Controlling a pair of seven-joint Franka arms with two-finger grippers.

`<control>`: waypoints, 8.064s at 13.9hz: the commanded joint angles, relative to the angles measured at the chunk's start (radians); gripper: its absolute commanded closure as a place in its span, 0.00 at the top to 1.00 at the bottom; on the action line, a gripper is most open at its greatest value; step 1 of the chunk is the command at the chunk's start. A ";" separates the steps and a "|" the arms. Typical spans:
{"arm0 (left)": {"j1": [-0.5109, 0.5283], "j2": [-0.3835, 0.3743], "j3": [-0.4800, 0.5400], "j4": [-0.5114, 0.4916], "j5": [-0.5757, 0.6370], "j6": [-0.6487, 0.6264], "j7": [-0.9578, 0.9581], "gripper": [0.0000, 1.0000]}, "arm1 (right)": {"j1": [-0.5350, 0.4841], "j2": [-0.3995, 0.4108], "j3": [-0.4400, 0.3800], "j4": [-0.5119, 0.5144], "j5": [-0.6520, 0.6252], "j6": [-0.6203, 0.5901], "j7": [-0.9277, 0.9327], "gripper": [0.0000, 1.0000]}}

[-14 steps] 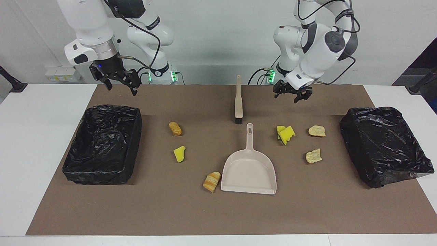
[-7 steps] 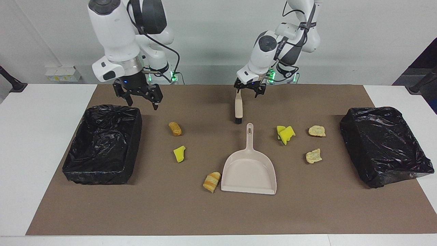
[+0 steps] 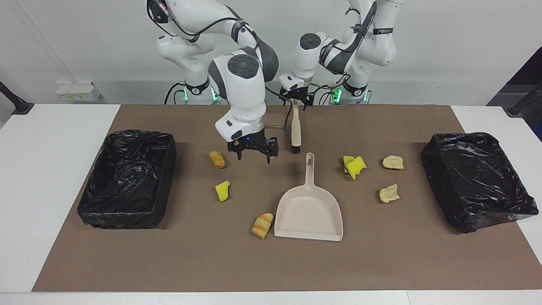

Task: Sweep and dump trash in bin
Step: 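Grasp the beige dustpan handle with the right gripper, then lift the dustpan with the right gripper while the left gripper grasps the brush, then sweep bread and sponge into the dustpan with the left gripper's brush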

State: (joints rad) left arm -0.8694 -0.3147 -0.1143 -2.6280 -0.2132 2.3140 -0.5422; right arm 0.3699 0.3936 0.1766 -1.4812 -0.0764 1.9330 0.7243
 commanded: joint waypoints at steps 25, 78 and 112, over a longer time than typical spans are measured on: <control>0.105 -0.156 -0.005 -0.018 0.077 -0.201 -0.022 0.00 | 0.222 0.249 0.003 0.114 -0.091 0.161 0.155 0.04; 0.597 0.263 -0.007 0.431 -0.068 -0.164 0.118 0.00 | 0.026 0.077 0.011 -0.091 0.032 0.184 -1.611 0.00; 0.796 0.338 -0.004 0.625 0.084 -0.401 0.321 0.00 | -0.048 0.156 0.026 0.076 0.035 0.144 -1.759 0.00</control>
State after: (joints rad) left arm -0.0882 0.0617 -0.1080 -2.0140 -0.1496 1.9889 -0.2007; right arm 0.3770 0.6272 0.1842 -1.3348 -0.1058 2.0670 -0.9448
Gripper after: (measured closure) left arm 0.727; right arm 0.687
